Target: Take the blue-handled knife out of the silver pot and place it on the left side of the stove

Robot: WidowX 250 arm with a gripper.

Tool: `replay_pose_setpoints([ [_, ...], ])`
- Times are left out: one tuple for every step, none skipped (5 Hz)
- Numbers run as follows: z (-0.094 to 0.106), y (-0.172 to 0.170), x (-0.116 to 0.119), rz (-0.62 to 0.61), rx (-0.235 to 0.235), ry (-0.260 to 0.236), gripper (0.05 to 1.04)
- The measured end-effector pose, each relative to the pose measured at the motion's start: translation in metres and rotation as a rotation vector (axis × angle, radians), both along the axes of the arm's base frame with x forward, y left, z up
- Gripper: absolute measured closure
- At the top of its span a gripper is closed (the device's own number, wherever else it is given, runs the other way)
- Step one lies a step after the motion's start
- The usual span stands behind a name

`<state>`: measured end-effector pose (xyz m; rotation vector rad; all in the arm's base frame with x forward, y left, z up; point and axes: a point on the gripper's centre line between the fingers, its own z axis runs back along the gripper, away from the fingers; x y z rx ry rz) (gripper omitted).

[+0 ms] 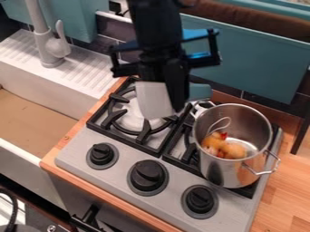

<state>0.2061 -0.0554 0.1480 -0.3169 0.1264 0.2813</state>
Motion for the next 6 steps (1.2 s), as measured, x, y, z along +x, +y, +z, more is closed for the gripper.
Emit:
replay_pose_setpoints([
  [0.007, 0.001, -0.004, -0.019, -0.042, 0.024, 0.973],
  [0.020, 0.020, -0.008, 0.017, -0.006, -0.036, 0.973],
  [0.020, 0.054, 0.005, 0.072, 0.002, -0.012, 0.973],
  [0.005, 0.081, 0.014, 0.095, 0.046, -0.025, 0.973],
  [-0.007, 0.096, 0.019, 0.099, 0.104, -0.072, 0.973],
  [-0.033, 0.120, 0.021, 0.087, 0.184, -0.118, 0.973],
])
